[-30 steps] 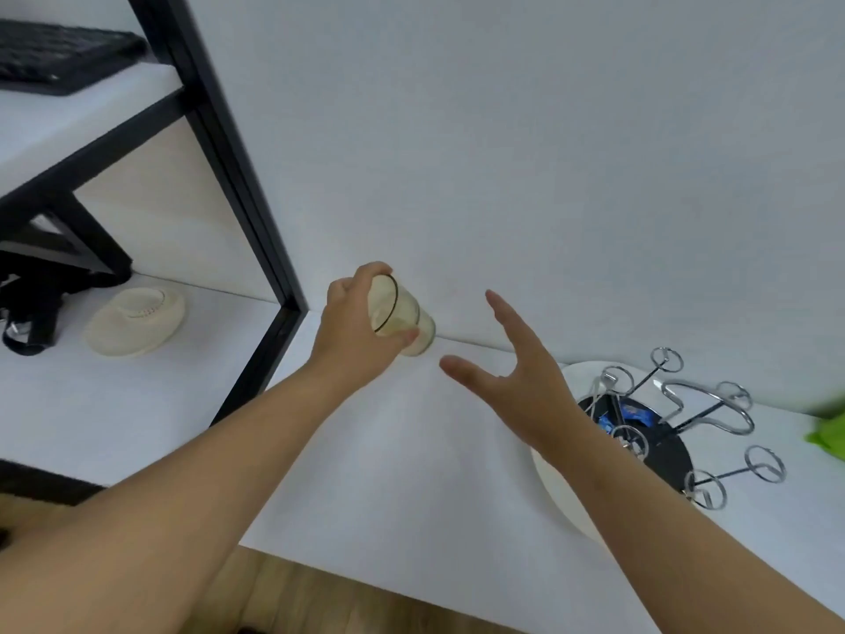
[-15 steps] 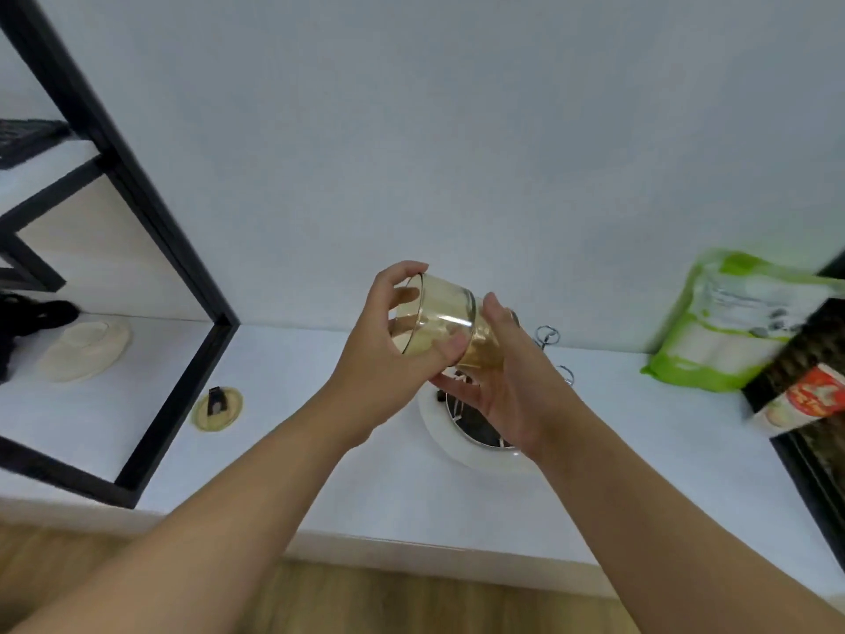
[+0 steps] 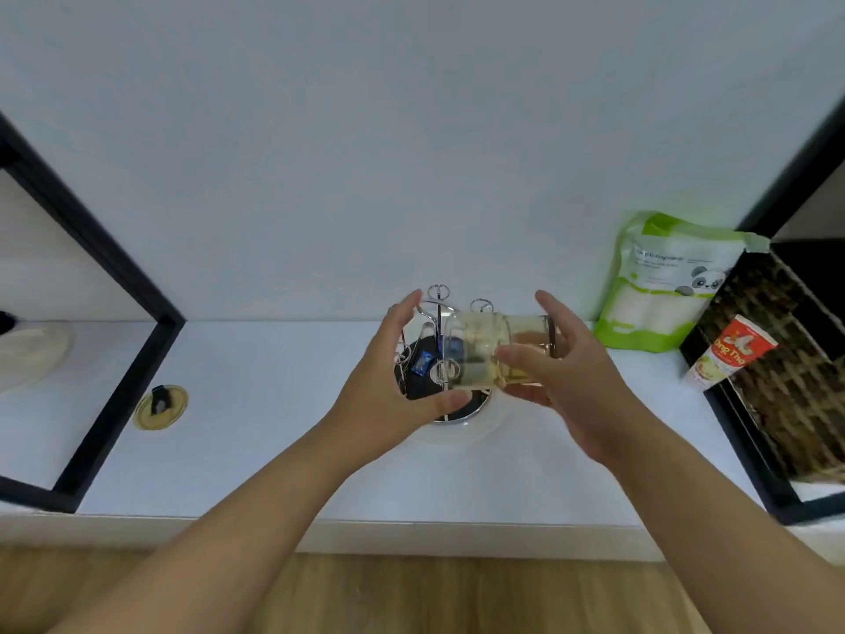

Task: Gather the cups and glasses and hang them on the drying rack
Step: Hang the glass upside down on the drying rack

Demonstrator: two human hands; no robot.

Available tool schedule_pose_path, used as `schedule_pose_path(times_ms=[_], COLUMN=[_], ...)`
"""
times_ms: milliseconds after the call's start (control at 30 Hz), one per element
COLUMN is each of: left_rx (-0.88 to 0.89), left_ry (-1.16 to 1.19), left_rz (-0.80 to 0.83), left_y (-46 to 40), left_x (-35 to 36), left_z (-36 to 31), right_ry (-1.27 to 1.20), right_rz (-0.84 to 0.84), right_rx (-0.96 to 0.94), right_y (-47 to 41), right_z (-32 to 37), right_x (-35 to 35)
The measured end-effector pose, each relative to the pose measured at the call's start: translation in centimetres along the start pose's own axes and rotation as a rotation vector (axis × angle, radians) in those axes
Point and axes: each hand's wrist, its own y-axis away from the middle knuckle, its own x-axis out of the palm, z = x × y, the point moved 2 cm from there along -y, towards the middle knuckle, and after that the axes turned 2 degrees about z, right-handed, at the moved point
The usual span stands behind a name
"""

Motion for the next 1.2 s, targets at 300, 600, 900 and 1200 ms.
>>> schedule_pose_path(times_ms=[300, 600, 900, 1200], left_rx=[-0.120, -0.166, -0.114, -0.119], left_ry=[-0.314, -0.538, -0.690, -0.697], left_rz=[-0.035, 0.037, 0.070, 0.064], left_y=[-0.8, -2.4, -2.4, -2.9], left_x=[-0.2, 0.1, -0.6, -0.5], left_z=[6.2, 8.5, 10.4, 10.2], right_ry=[0.744, 1.061, 1.232, 1.355], right_rz=[-0.058, 0.001, 0.053, 0.111], right_rx=[-0.296, -0.367, -0.289, -0.200], right_y=[-2.0, -3.7, -5.3, -5.8], right_z=[-1.3, -3.0, -5.5, -6.9], right_x=[1.1, 4.9, 6.5, 7.1])
